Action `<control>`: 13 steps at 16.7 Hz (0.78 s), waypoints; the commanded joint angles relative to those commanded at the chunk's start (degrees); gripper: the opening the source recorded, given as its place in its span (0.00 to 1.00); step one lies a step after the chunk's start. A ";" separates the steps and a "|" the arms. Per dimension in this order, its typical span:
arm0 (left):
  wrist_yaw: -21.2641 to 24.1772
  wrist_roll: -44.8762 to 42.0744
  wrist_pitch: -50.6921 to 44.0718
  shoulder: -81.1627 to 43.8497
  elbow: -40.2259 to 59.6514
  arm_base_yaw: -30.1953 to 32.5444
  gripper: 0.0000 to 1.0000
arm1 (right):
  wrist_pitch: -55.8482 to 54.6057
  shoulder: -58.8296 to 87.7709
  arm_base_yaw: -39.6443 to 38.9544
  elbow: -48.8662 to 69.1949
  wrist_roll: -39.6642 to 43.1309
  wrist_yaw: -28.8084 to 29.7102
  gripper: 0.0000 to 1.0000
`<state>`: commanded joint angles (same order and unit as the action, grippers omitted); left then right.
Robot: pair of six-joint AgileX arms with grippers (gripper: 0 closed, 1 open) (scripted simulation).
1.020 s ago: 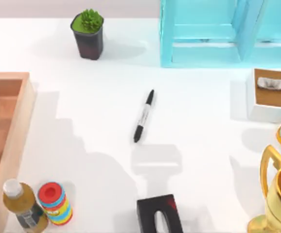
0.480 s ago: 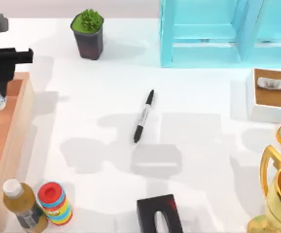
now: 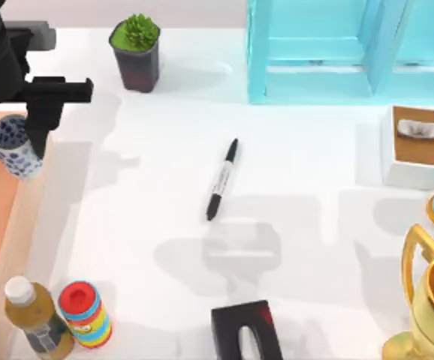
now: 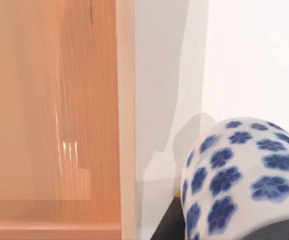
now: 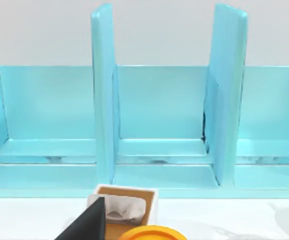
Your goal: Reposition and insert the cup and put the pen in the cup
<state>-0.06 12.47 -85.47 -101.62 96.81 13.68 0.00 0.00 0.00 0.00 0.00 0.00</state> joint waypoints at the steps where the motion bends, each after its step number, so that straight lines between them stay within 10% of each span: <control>1: 0.02 -0.14 0.15 -0.33 -0.21 -0.23 0.00 | 0.00 0.00 0.00 0.00 0.00 0.00 1.00; 13: -0.04 7.41 9.66 -24.20 14.26 7.87 0.00 | 0.00 0.00 0.00 0.00 0.00 0.00 1.00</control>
<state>-0.09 19.88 -75.82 -125.81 111.06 21.55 0.00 0.00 0.00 0.00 0.00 0.00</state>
